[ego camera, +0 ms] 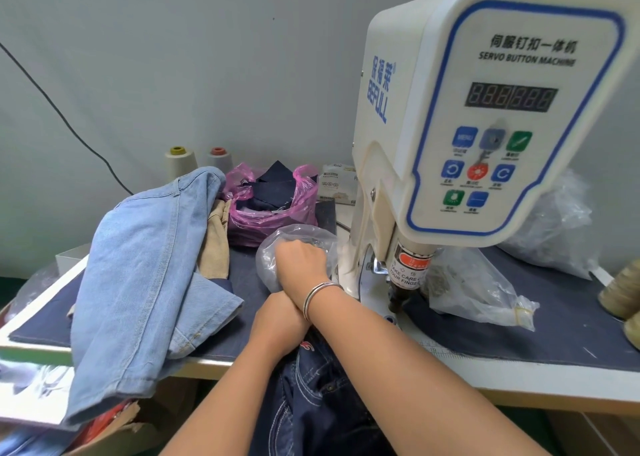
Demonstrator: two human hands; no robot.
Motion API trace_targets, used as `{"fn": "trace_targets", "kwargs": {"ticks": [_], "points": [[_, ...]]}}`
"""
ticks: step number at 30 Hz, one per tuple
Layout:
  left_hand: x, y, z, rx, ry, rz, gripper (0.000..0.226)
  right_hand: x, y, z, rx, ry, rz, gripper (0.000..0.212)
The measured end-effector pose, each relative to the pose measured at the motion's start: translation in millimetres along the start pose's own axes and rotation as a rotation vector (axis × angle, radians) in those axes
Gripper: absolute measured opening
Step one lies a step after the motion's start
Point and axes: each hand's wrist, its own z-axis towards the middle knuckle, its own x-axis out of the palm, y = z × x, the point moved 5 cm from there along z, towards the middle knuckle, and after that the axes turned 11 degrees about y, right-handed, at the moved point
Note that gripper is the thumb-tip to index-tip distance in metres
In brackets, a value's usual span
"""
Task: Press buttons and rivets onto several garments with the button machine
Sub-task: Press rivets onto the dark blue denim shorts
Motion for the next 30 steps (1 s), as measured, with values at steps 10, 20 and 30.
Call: {"fn": "trace_targets", "kwargs": {"ticks": [10,20,30], "points": [[-2.8,0.2,-1.8,0.05,-0.072,-0.059,0.017,-14.5,-5.4,-37.7,-0.055,-0.115,0.187,0.02],[1.2,-0.5,1.0,0.194,-0.075,-0.08,0.033,-21.5,-52.1,-170.7,-0.083,-0.228,1.176,0.007],[0.2,-2.7,-2.0,0.211,-0.106,-0.101,0.038,-11.5,-137.2,-181.9,0.014,-0.217,0.872,0.023]]}}
